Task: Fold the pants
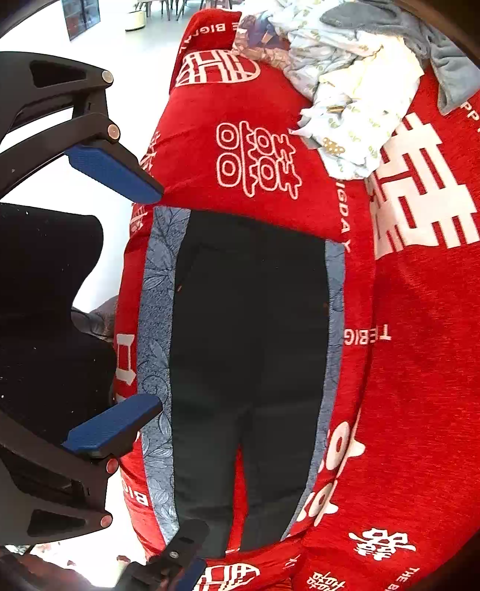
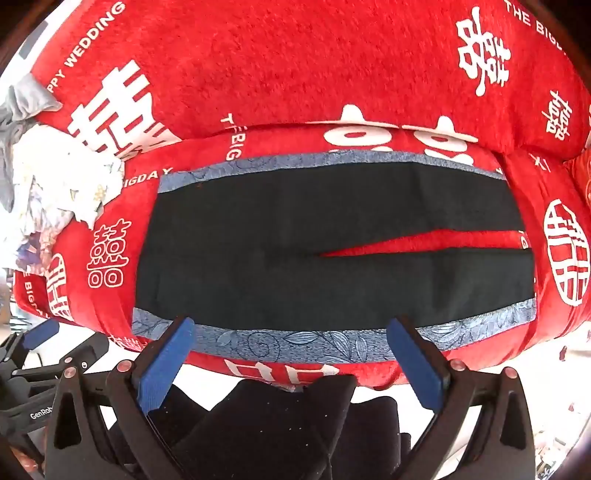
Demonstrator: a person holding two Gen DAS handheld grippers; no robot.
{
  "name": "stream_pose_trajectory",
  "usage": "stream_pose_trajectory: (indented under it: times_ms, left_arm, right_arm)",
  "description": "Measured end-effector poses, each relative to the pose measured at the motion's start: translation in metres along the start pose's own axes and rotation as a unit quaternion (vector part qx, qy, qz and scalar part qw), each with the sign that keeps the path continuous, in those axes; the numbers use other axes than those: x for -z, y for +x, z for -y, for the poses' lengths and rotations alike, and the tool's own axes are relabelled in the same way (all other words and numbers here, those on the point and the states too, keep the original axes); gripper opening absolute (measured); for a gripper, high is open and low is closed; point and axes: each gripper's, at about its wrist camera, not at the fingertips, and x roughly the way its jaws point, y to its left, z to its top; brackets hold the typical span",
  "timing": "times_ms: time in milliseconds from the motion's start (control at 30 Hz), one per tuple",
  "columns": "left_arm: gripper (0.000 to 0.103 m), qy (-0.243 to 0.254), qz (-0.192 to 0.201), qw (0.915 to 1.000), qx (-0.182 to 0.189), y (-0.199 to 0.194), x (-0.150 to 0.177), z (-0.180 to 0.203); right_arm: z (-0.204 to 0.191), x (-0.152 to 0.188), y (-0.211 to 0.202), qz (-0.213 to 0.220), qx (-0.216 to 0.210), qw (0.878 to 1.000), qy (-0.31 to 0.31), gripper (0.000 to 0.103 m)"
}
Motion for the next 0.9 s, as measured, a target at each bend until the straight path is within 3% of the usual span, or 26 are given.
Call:
stream_pose_trajectory:
  times_ms: [400, 900]
  left_arm:
    - [0.103, -0.010, 0.014, 0.9998, -0.005, -0.007, -0.007, -0.014]
    - [0.103, -0.007, 0.021, 0.9997, 0.009, -0.011, -0.006, -0.016]
  right_arm:
    - [-0.024, 0.008, -0.006, 0.004, 0.011, 1.000, -0.016, 0.103]
    - [-0.022, 0.015, -0.009, 0.005, 0.029, 1.000, 0.001, 0.103]
